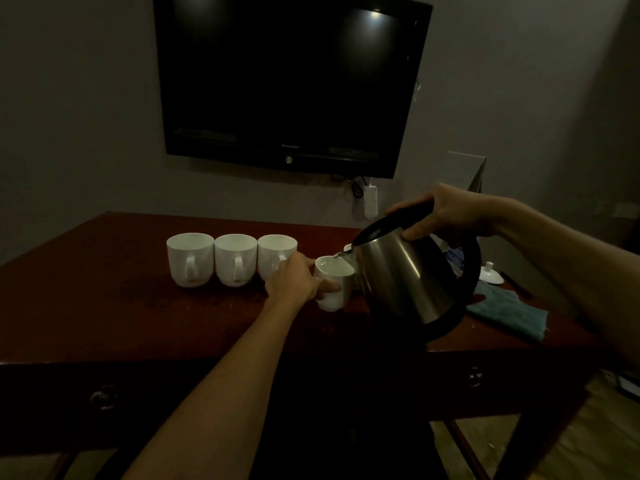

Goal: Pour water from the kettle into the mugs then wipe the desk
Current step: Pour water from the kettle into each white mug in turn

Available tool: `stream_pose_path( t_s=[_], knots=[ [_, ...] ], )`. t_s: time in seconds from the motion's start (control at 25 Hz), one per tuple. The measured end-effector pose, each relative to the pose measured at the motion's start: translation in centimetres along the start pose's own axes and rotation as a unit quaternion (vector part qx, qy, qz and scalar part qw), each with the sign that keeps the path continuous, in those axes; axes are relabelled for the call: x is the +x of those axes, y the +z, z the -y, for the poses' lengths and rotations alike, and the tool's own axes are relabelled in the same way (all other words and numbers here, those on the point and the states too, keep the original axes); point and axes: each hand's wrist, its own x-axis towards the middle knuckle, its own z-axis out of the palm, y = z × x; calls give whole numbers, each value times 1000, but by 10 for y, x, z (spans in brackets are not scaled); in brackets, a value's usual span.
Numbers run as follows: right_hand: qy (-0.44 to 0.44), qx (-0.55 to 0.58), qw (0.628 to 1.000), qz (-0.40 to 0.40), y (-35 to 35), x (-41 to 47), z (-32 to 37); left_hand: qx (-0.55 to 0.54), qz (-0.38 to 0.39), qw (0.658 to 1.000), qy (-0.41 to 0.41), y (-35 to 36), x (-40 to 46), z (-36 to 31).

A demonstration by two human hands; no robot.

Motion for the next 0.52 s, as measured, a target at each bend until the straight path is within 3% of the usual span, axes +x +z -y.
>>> stream_pose_path(
  t_s=[0.52],
  knots=[
    [-6,-11,1000,-1,-2,-5,-8,0,-1,1000,0,2,0,0]
  ],
)
